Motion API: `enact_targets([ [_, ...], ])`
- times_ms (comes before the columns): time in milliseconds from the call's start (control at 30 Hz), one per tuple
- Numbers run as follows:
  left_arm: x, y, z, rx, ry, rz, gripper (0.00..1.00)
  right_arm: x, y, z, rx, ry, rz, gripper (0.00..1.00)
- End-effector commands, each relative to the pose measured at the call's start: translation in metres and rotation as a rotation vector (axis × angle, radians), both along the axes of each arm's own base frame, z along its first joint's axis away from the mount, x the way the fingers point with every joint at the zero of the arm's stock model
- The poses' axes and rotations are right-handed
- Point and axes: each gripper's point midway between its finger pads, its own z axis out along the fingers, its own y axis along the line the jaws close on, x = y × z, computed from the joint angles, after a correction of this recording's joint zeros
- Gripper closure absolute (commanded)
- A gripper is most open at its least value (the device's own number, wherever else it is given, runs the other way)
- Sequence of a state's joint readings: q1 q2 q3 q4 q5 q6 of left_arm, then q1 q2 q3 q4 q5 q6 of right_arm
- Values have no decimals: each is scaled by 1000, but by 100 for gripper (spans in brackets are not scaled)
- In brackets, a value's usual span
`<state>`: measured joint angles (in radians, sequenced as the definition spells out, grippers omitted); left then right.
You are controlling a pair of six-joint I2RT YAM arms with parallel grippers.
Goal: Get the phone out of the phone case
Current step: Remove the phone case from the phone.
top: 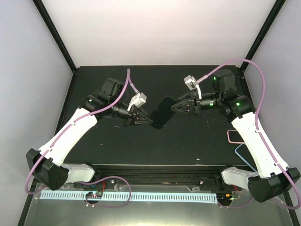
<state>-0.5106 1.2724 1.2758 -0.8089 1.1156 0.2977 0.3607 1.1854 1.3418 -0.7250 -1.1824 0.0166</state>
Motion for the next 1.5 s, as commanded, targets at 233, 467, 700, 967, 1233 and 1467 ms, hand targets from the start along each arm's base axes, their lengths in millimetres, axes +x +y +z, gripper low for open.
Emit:
enact_targets([
  [233,6,-3,21,-37,-88,-35,99,9,6,-9,-20,32,11,98],
  [467,15,9,20,-6,-92,21,52,12,6,-2,-7,20,29,99],
  [700,20,32,19,-34,-52,45,34,17,2,5,42,53,73,99],
  [967,8,37,7,-70,-53,77,34,3,-1,5,103,63,157,99],
  [1233,0,34,9,-102,-3,64,38,0,-3,-2,108,76,131,99],
  [1467,0,27,5,-88,5,68,39,7,-1,-5,100,96,115,99],
])
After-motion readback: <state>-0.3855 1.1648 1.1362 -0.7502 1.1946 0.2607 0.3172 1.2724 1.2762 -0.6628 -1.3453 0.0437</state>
